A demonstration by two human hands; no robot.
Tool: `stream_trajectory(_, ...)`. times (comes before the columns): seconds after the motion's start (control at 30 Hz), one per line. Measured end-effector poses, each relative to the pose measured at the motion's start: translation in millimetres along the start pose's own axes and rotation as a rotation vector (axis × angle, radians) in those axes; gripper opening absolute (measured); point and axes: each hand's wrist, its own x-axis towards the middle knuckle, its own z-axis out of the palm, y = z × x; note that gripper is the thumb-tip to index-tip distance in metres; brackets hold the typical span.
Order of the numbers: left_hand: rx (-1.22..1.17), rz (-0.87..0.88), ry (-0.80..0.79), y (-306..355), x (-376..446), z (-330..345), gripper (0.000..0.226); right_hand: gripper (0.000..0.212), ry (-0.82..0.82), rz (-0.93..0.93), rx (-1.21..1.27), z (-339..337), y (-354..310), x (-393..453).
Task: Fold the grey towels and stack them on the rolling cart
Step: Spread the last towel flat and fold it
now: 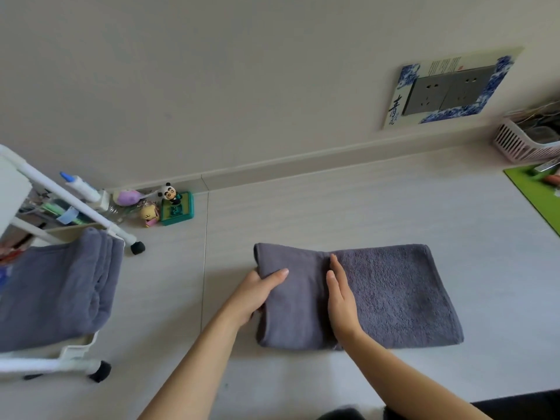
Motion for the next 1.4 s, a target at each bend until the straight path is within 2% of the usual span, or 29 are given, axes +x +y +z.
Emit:
stream_trajectory(0.1, 0.164, 0.111, 0.013, 19.3, -8.6, 24.5, 0.034, 0.039, 0.0, 0.031, 0.028, -2.0, -1.7, 5.4)
stream_trajectory(0.2, 0.357, 0.168, 0.15, 39.4, -16.8, 42.1, 0.043, 0.037, -0.008, 0.064, 0.175, -13.2, -7.7, 6.3)
stream_trajectory(0.27, 0.427, 0.185, 0.196, 52.5, -24.5, 49.3, 0.044, 0.031, 0.142, 0.024, 0.201, -34.6, -13.8, -2.1)
stream_trajectory(0.37, 0.502, 0.206, 0.223, 67.0, -31.2, 61.9, 0.044, 0.029, 0.452, -0.037, -0.045, -80.2, -15.3, -9.7)
stream_trajectory(0.43, 0.51, 0.226, 0.2, 73.2, -33.2, 76.7, 0.041, 0.033, 0.515, 0.036, -0.124, -107.8, -10.8, -10.2)
stream_trajectory(0.57, 0.526, 0.267, 0.135, 81.6, -30.7, 118.0, 0.049, 0.044, 0.337, 0.202, -0.125, -135.0, -1.9, -2.7)
stream_trajectory(0.73, 0.538, 0.301, 0.055, 81.5, -21.2, 184.3, 0.053, 0.07, 0.096, 0.308, 0.415, -176.2, -2.9, 2.1)
stream_trajectory(0.83, 0.591, 0.299, 0.01, 70.5, -7.5, 220.7, 0.048, 0.078, 0.031, 0.367, 0.535, -191.3, -2.7, -3.3)
stream_trajectory(0.93, 0.64, 0.297, -0.013, 53.9, 10.2, 248.1, 0.046, 0.074, -0.008, 0.369, 0.531, -197.3, -1.9, -7.3)
stream_trajectory(1.07, 0.736, 0.299, -0.014, 31.0, 25.4, 268.2, 0.042, 0.067, 0.035, 0.343, 0.554, -201.8, 0.4, -8.5)
stream_trajectory(1.13, 0.708, 0.292, -0.029, 26.3, 29.2, 270.1, 0.036, 0.066, 0.021, 0.326, 0.573, -204.3, 3.4, -9.4)
stream_trajectory(1.2, 0.609, 0.21, -0.09, 29.3, 31.2, 269.0, 0.026, 0.063, -0.02, 0.323, 0.568, -207.4, 4.1, -8.6)
stream_trajectory(1.27, 0.488, 0.124, -0.195, 32.0, 32.9, 262.4, 0.02, 0.05, -0.006, 0.3, 0.322, -207.8, -2.7, -7.6)
stream_trajectory(1.33, 0.362, 0.184, -0.29, 32.6, 33.1, 248.6, 0.02, 0.031, 0.056, 0.233, -0.135, -207.0, -7.6, -3.6)
stream_trajectory(1.37, 0.368, 0.325, -0.271, 30.8, 32.3, 239.1, 0.022, 0.031, 0.052, 0.202, -0.31, -207.2, -5.4, -2.7)
stream_trajectory(1.4, 0.447, 0.549, -0.175, 27.5, 32.7, 227.3, 0.025, 0.035, 0.037, 0.202, -0.405, -206.9, 0.0, -0.9)
